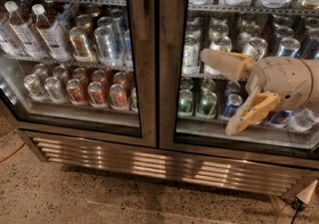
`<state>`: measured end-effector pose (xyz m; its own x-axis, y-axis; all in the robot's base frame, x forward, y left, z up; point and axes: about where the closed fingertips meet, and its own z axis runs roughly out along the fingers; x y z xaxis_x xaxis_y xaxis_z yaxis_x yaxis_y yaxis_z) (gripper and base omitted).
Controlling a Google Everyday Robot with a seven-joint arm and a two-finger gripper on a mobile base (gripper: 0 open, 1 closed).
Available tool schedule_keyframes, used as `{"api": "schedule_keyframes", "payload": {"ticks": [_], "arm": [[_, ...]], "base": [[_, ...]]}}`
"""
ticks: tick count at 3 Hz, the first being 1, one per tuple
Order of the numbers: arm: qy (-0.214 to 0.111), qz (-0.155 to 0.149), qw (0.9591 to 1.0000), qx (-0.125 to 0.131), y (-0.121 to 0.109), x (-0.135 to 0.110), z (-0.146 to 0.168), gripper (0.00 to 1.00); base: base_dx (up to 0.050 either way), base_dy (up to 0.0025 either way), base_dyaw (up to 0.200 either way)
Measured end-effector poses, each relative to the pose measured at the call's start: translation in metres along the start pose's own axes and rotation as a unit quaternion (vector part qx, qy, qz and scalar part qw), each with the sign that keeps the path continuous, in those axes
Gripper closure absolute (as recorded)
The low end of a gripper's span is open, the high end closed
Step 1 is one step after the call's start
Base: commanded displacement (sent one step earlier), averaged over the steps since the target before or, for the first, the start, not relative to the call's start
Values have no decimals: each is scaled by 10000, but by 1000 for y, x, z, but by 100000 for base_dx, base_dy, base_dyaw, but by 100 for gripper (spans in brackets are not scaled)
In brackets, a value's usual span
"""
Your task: Open right fridge door
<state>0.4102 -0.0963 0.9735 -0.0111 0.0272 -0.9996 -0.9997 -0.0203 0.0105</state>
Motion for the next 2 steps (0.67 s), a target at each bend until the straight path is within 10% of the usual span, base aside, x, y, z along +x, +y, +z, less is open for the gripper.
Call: {"api": "schedule_keyframes", "payload": {"ticks": [2], "arm": [[10,-546,9985,-86,21,-69,15,0]], "base": [[0,0,0]]}}
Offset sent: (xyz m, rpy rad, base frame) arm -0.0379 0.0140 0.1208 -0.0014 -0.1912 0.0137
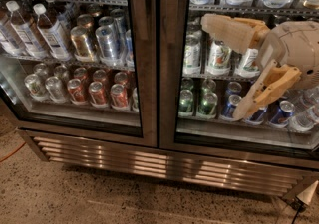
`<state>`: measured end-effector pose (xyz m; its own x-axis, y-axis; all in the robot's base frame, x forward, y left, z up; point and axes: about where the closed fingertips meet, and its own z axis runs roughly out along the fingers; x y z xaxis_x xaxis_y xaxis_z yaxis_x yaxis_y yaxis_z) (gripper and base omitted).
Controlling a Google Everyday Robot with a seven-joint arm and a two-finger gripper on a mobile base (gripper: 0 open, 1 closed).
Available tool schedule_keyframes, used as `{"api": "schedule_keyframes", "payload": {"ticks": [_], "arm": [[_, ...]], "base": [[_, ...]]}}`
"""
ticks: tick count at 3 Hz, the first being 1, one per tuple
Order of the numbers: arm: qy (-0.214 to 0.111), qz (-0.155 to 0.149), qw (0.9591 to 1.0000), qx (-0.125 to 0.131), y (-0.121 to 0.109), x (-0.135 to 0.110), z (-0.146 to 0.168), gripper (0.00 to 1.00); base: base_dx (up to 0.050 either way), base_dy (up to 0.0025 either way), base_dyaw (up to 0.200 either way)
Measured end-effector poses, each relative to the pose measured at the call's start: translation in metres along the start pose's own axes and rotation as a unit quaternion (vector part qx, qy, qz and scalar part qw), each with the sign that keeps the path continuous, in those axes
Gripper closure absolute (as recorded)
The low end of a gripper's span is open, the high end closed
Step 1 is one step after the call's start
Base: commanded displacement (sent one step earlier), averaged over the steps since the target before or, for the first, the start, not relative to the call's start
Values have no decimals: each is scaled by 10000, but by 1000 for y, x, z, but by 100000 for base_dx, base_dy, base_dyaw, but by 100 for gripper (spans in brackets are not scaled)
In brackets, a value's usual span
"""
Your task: Open right fridge door
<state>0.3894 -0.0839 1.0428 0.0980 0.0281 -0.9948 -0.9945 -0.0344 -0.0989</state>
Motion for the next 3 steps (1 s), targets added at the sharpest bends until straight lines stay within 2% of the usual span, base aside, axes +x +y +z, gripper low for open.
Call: {"api": "schedule_keyframes", "payload": {"ticks": [1,2,3], "arm": [[0,4,10000,1,0,0,0,0],[33,258,9996,65,-7,25,-2,0],[33,258,9996,65,-7,25,-2,0]], "base": [[0,0,0],[0,0,0],[3687,249,13375]]}}
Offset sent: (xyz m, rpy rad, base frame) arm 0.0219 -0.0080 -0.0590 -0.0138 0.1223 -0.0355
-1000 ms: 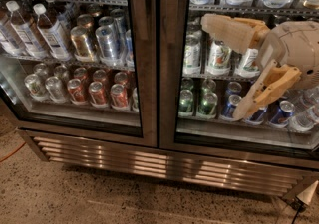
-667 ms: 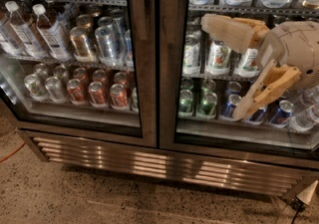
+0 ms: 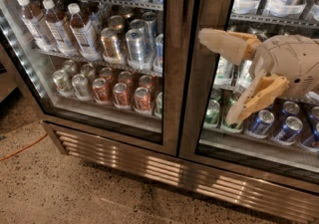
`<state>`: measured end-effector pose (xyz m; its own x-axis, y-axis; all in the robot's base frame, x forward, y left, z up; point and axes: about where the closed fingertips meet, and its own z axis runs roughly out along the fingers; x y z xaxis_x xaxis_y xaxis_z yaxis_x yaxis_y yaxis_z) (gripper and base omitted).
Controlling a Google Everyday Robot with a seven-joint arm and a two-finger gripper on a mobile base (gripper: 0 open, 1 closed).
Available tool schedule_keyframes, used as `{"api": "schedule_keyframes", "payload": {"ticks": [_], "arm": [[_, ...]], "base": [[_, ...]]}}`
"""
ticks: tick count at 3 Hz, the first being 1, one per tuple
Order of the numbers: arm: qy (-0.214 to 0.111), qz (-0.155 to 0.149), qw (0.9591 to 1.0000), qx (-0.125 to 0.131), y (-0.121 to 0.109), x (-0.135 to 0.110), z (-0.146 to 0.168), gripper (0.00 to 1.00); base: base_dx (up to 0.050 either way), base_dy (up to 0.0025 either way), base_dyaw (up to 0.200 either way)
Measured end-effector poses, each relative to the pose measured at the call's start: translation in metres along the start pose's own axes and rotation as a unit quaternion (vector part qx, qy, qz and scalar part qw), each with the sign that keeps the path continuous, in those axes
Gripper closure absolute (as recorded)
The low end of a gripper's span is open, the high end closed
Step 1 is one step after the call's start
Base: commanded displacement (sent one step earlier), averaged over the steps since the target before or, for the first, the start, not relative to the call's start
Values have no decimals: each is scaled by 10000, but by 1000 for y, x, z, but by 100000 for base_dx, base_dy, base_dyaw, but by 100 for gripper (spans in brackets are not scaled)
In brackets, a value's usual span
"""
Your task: Open right fridge door
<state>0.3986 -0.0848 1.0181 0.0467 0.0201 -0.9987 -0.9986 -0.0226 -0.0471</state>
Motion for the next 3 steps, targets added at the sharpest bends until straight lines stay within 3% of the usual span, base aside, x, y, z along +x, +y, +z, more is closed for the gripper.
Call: {"api": "schedule_keyframes", "payload": {"ticks": [1,2,3], "arm": [[0,0,10000,0,0,0,0,0],[0,0,10000,1,0,0,0,0],[13,36,9999,122,-19,-20,6,0]], "base": [[1,-1,-19393],[0,0,0],[0,0,0]]}}
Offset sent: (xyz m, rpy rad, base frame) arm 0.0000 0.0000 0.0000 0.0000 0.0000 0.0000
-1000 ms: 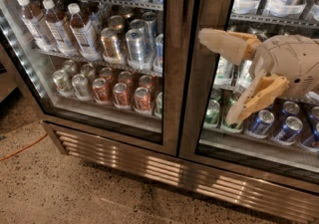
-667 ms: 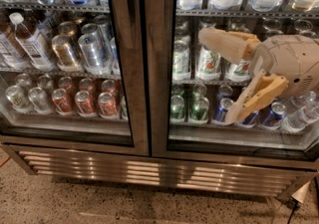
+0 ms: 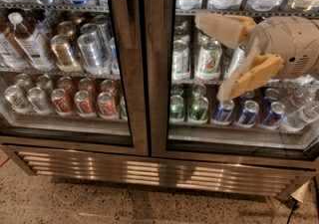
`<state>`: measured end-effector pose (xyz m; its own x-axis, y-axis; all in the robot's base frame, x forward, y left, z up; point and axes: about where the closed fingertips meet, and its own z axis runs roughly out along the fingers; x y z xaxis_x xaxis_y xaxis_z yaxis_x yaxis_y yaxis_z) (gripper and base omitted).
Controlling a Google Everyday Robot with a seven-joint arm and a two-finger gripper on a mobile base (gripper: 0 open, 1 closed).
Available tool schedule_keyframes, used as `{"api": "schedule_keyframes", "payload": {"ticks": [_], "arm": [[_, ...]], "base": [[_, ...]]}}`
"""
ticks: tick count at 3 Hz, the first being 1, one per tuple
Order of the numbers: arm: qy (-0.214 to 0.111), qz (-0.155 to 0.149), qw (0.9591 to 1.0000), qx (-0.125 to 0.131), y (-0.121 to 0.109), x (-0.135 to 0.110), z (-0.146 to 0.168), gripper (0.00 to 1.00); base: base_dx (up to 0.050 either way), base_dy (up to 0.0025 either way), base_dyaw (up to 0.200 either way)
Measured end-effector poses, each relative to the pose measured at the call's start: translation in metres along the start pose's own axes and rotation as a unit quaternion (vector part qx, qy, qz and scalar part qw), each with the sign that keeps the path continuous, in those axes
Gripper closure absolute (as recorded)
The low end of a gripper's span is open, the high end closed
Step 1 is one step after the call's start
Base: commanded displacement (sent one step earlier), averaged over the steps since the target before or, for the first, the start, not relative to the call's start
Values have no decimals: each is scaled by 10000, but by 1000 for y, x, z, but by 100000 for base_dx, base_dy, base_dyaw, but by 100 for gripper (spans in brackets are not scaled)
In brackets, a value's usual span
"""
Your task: Open right fridge door
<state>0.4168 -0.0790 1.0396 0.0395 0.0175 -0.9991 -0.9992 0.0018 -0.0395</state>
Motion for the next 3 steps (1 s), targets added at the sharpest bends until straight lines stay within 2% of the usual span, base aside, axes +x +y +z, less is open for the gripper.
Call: {"api": "schedule_keyframes", "payload": {"ticks": [1,2,3], "arm": [[-35,83,9998,161,-38,-29,7,0],[-35,83,9998,161,-38,-29,7,0],[203,302,9992,194,-47,-15,9,0]], "base": [[0,0,0],[0,0,0],[0,0,0]]}}
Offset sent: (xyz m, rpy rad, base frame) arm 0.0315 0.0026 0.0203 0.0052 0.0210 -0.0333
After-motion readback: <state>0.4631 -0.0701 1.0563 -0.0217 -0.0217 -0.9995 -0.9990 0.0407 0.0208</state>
